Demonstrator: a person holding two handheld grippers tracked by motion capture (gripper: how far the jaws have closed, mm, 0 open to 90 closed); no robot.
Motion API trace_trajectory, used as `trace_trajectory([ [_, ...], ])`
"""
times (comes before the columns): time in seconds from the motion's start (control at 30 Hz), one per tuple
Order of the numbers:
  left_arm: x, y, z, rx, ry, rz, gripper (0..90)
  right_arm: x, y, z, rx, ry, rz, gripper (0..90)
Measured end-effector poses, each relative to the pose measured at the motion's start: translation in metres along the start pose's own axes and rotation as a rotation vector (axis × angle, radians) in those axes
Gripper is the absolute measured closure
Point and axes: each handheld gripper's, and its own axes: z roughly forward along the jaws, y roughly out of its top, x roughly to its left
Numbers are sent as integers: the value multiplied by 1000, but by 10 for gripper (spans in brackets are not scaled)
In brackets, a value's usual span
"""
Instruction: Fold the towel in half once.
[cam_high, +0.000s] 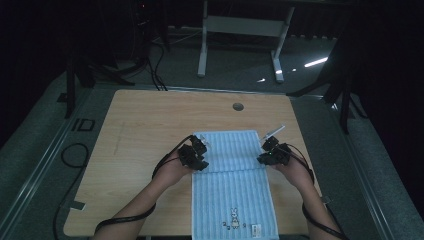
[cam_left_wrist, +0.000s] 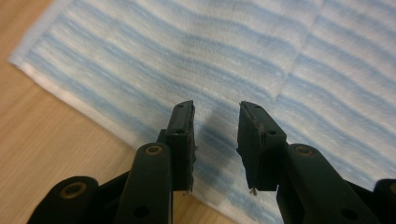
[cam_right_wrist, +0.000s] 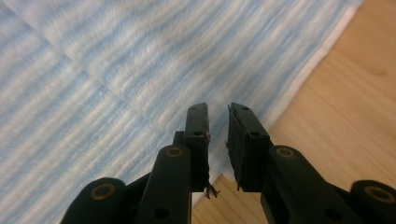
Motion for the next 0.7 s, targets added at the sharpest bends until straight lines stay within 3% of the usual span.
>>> trace_trajectory([
  [0.17,3,-5,15,48,0,8,663,1,-3,16,40,5,4,780],
  [0.2,7,-6,17,36,-7,-10,663,0,-5,23,50,9,11,781],
  [0.3,12,-7,17,34,5,-13,663,-2,-3,25,43,19,24,781],
  [0.63,28,-12,15,30,33,-24,663,5,15,33,51,10,6,779],
  [0.7,34,-15,13,31,43,-45,662,7,19,35,51,13,1,778],
])
